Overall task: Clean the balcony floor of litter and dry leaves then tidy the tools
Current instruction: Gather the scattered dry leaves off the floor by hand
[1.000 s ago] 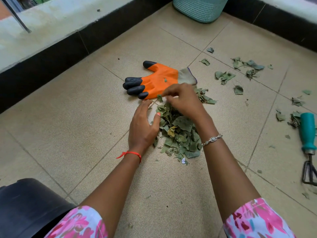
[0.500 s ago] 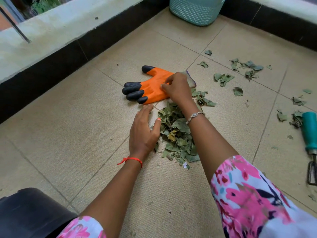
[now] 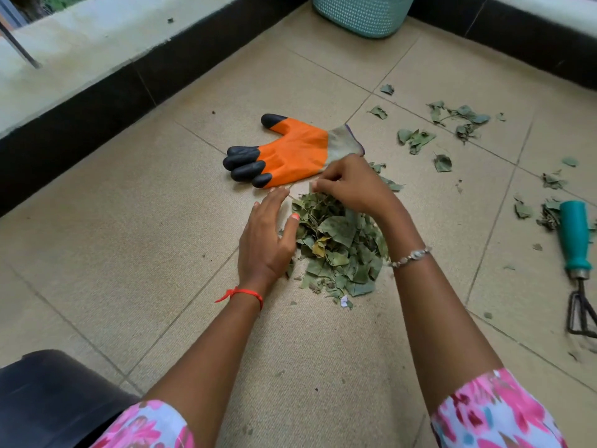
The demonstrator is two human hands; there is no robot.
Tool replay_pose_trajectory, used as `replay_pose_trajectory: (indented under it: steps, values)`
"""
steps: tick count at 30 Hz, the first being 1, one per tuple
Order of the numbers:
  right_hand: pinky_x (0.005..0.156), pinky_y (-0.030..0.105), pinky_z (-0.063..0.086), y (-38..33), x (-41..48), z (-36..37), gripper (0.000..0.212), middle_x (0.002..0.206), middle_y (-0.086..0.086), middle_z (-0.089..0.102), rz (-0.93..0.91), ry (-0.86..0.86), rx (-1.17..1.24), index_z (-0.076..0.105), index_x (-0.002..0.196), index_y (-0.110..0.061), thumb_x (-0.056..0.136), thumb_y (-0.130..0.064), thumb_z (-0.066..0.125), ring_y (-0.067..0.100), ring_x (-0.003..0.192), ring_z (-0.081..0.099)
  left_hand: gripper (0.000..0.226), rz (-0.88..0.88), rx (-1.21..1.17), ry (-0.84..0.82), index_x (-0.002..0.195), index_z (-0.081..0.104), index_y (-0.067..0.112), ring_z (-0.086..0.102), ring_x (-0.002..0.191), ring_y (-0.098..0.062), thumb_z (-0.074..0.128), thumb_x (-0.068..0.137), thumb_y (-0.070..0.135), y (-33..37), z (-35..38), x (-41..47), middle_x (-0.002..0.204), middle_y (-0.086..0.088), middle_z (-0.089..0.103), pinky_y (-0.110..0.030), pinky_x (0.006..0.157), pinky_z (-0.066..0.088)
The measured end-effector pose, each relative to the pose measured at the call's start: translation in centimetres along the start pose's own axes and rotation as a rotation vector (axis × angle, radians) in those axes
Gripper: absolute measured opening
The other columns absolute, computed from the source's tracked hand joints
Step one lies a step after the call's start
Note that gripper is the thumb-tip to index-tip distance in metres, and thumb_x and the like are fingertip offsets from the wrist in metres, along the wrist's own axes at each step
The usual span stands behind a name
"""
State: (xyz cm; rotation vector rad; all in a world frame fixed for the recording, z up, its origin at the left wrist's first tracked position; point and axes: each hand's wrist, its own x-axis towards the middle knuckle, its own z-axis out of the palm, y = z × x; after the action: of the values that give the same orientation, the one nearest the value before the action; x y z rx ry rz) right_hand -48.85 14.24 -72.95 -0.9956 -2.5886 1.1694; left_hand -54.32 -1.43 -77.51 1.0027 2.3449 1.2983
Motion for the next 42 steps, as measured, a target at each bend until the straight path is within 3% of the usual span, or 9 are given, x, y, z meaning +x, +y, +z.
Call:
replay_pose_trajectory:
  steps: [5, 11, 17, 20, 23, 29, 34, 39, 42]
  values:
    - [0.077, 0.012, 0.046, 3.9, -0.6, -2.4, 0.018, 0.103, 0.001, 0.063, 0.063, 0.445, 0.165, 0.069, 0.100, -0.011, 0.088, -0.022, 0.060, 0.008, 0.093, 0.056, 0.058, 0.055, 0.106, -0.084, 0.141, 0.039, 0.022, 0.026, 0.139, -0.006, 0.033, 0.086, 0.038, -0.2, 0.2, 0.1, 0.149, 0.004, 0.037, -0.024, 0.115, 0.007]
    - [0.092, 0.017, 0.037, 6.3, -1.5, -1.0, 0.032, 0.122, 0.003, 0.061, 0.033, 0.238, 0.103, 0.062, 0.120, -0.010, 0.094, -0.026, 0.053, 0.004, 0.104, 0.050, 0.058, 0.071, 0.139, -0.122, 0.142, 0.038, 0.025, 0.024, 0.140, -0.004, 0.033, 0.086, 0.039, -0.3, 0.2, 0.1, 0.150, 0.008, 0.034, -0.027, 0.117, 0.003]
    - [0.093, 0.017, 0.042, 6.2, -2.0, -0.1, 0.033, 0.120, 0.003, 0.064, -0.046, 0.286, 0.213, 0.068, 0.112, -0.011, 0.086, -0.029, 0.056, 0.007, 0.109, 0.056, 0.059, 0.071, 0.146, -0.135, 0.143, 0.036, 0.027, 0.024, 0.139, -0.001, 0.032, 0.085, 0.040, -0.1, 0.1, 0.0, 0.150, 0.010, 0.033, -0.026, 0.117, 0.001]
    - [0.106, 0.033, 0.040, 5.9, -2.2, 0.4, 0.038, 0.121, 0.006, 0.064, -0.047, 0.165, 0.213, 0.070, 0.110, -0.010, 0.085, -0.034, 0.054, 0.012, 0.118, 0.055, 0.059, 0.069, 0.148, -0.131, 0.143, 0.036, 0.027, 0.024, 0.138, 0.000, 0.032, 0.085, 0.040, 0.0, 0.1, 0.0, 0.150, 0.010, 0.033, -0.024, 0.115, 0.000]
    - [0.093, 0.042, 0.050, 5.3, -2.8, 0.5, 0.036, 0.100, 0.009, 0.072, -0.069, 0.218, 0.421, 0.074, 0.087, -0.001, 0.085, -0.030, 0.053, 0.015, 0.102, 0.066, 0.060, 0.085, 0.151, -0.137, 0.143, 0.036, 0.028, 0.024, 0.138, -0.001, 0.033, 0.085, 0.041, -0.1, 0.0, 0.0, 0.150, 0.011, 0.033, -0.024, 0.115, -0.001]
    - [0.105, 0.028, 0.038, 3.9, -3.7, 0.7, 0.037, 0.123, 0.004, 0.063, -0.037, -0.040, 0.265, 0.070, 0.109, -0.020, 0.091, -0.042, 0.047, 0.005, 0.119, 0.053, 0.063, 0.085, 0.162, -0.161, 0.144, 0.034, 0.026, 0.024, 0.140, -0.004, 0.032, 0.084, 0.045, -0.3, 0.0, 0.2, 0.151, 0.009, 0.033, -0.025, 0.115, -0.002]
    - [0.090, 0.007, 0.039, 3.6, -7.9, -0.9, 0.040, 0.116, -0.001, 0.066, -0.050, 0.363, 0.496, 0.070, 0.104, -0.017, 0.091, -0.039, 0.039, 0.004, 0.113, 0.057, 0.079, 0.068, 0.124, -0.186, 0.144, 0.032, 0.028, 0.023, 0.138, -0.002, 0.026, 0.075, 0.065, -0.1, -0.1, 0.2, 0.151, 0.009, 0.032, -0.025, 0.114, -0.001]
    - [0.115, 0.040, 0.020, 4.9, -10.4, 2.7, 0.068, 0.151, -0.002, 0.031, 0.171, 0.361, 0.199, 0.041, 0.138, -0.030, 0.083, -0.067, 0.027, 0.013, 0.138, 0.028, 0.085, -0.021, 0.013, -0.226, 0.145, 0.028, 0.034, 0.026, 0.138, -0.005, 0.022, 0.070, 0.073, 0.4, -0.2, 0.8, 0.151, 0.008, 0.033, -0.031, 0.115, 0.004]
    - [0.118, 0.035, 0.006, 3.9, -9.3, 5.1, 0.077, 0.153, -0.003, 0.028, 0.130, 0.395, 0.015, 0.037, 0.140, -0.030, 0.079, -0.072, 0.017, 0.011, 0.141, 0.022, 0.070, 0.027, 0.023, -0.259, 0.141, 0.035, 0.035, 0.032, 0.135, -0.009, 0.024, 0.079, 0.064, 1.5, 1.0, 1.1, 0.147, 0.007, 0.039, -0.033, 0.112, 0.016]
